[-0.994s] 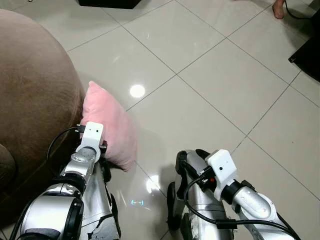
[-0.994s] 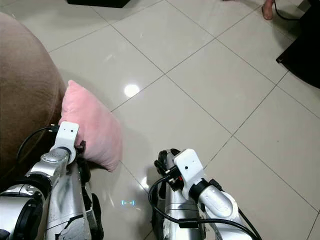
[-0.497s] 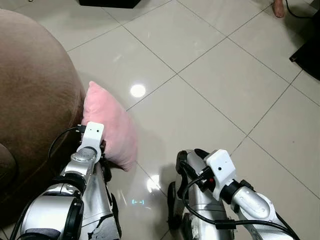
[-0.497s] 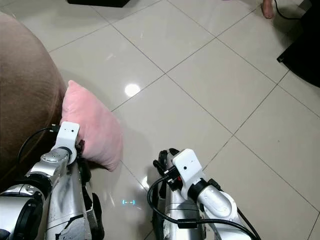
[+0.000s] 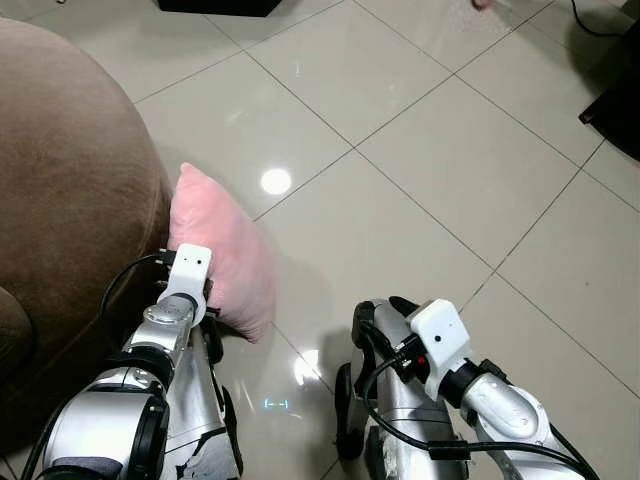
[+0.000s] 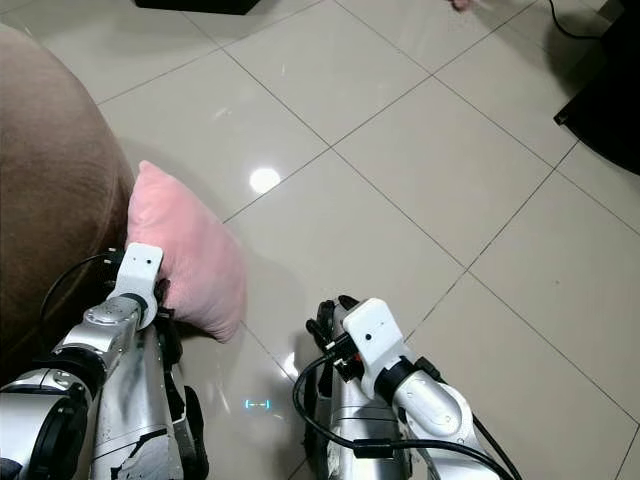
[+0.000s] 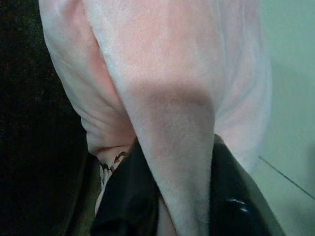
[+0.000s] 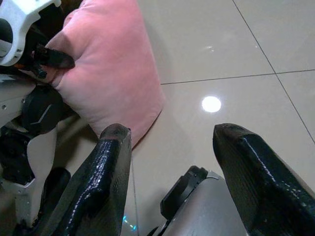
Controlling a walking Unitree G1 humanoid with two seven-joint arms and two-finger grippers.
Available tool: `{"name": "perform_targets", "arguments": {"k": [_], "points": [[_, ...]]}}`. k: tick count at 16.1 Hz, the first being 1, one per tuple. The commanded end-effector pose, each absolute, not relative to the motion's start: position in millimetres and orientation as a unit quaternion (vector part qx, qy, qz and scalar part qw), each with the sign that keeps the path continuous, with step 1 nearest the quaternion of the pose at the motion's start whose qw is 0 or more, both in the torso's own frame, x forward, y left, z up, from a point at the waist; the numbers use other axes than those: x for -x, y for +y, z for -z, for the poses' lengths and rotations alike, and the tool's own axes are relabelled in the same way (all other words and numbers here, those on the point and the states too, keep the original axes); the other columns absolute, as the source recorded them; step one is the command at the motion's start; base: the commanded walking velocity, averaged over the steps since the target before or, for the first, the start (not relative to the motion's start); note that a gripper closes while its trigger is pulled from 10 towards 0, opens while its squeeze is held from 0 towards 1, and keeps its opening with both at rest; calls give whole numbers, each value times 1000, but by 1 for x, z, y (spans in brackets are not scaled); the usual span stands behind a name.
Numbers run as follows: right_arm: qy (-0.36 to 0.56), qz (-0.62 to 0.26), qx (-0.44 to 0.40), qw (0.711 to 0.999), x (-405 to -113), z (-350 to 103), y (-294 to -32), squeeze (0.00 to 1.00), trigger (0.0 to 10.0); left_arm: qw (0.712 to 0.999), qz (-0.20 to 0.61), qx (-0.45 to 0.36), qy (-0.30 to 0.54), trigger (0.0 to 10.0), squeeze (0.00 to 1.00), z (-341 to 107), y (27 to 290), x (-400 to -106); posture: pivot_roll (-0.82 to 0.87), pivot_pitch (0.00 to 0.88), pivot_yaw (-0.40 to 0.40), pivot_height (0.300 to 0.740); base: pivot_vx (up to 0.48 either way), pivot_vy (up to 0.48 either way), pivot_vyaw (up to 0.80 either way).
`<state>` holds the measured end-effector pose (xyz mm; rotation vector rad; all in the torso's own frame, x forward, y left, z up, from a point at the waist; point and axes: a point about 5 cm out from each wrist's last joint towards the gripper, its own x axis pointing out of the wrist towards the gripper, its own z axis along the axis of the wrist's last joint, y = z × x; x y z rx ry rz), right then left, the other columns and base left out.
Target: Move the pillow to the sofa from floor
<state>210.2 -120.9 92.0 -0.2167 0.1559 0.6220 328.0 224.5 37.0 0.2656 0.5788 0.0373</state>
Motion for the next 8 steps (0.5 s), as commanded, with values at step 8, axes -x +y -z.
{"name": "perform_targets", "arguments": {"k": [8], "points": [[76, -228, 94, 966, -219, -86, -136, 0, 10000, 974, 31, 29, 224, 0, 0, -45, 201, -334, -5, 171, -95, 505, 0, 0, 0]]}}
